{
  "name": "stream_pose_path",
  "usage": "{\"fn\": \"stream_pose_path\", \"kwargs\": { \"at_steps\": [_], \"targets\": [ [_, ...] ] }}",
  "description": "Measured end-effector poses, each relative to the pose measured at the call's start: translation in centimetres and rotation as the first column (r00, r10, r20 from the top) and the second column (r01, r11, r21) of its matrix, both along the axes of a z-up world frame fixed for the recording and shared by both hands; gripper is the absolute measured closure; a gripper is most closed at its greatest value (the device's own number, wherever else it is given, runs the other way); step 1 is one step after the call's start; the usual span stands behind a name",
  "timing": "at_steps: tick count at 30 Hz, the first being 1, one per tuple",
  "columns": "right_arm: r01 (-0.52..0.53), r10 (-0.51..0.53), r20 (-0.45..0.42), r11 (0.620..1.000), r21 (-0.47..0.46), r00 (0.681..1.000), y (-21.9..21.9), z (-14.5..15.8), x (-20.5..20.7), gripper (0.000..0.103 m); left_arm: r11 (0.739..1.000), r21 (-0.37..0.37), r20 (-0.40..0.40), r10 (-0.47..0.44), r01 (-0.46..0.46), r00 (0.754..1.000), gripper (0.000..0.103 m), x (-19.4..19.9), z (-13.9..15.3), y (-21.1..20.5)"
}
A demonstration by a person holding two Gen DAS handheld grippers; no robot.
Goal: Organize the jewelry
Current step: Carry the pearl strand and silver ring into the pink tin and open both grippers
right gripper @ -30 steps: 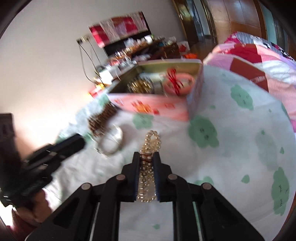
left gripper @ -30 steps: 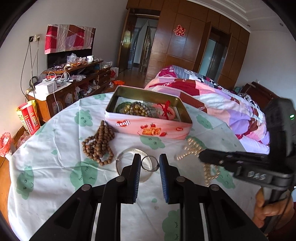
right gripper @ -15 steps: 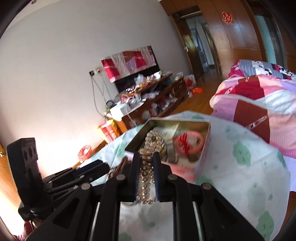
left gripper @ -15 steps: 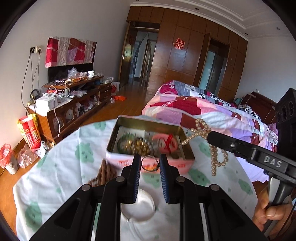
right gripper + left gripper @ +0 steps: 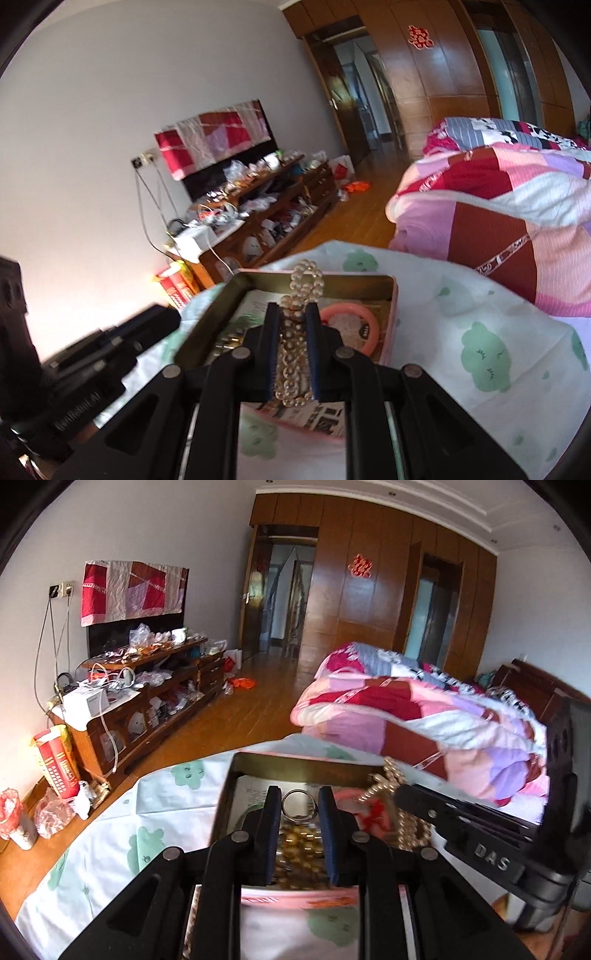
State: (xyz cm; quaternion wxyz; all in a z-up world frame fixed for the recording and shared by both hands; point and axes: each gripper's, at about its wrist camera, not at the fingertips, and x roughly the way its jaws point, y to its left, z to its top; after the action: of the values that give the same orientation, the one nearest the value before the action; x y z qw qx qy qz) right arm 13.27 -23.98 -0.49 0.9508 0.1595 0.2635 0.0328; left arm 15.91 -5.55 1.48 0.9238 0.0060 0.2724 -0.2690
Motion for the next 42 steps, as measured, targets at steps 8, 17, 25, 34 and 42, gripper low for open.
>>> {"fn": "stream_pose_path", "kwargs": {
  "at_steps": [8,17,25,34,42],
  "targets": [
    [-0.017,0.016,-0.075,1.0,-0.011,0.997,-0.1,-2.2,1.0,0.086,1.0,0.021,-0.025,0.004,-0.004,1.0,0.083,2.9,-0.3,-0.8],
    [0.011,-0.01,-0.088,1.0,0.006,0.996,-0.5,-3.3,1.8,0.086,0.991,0.128,-0.096,-0.028,0.04,0.995,0.082,6.5,-2.3,-5.3],
    [0.088,-0.088,0.001,0.996,0.022,0.996,-1.3,-2.0,0.1,0.035,0.979,0.194,-0.172,-0.027,0.061,0.985,0.071,6.7,-3.6,-5.7],
    [0.188,-0.188,0.036,0.982,0.015,0.981,-2.3,-1.2,-1.1,0.027,0.993,0.116,-0.132,0.043,-0.028,0.99,0.044,2.1,-1.9,-1.4],
    [0.198,-0.195,0.072,0.98,-0.034,0.978,-1.2,-0.4,-2.6,0.024,0.983,0.111,-0.112,0.157,-0.145,0.981,0.043,-2.9,-2.0,1.5]
  ]
}}
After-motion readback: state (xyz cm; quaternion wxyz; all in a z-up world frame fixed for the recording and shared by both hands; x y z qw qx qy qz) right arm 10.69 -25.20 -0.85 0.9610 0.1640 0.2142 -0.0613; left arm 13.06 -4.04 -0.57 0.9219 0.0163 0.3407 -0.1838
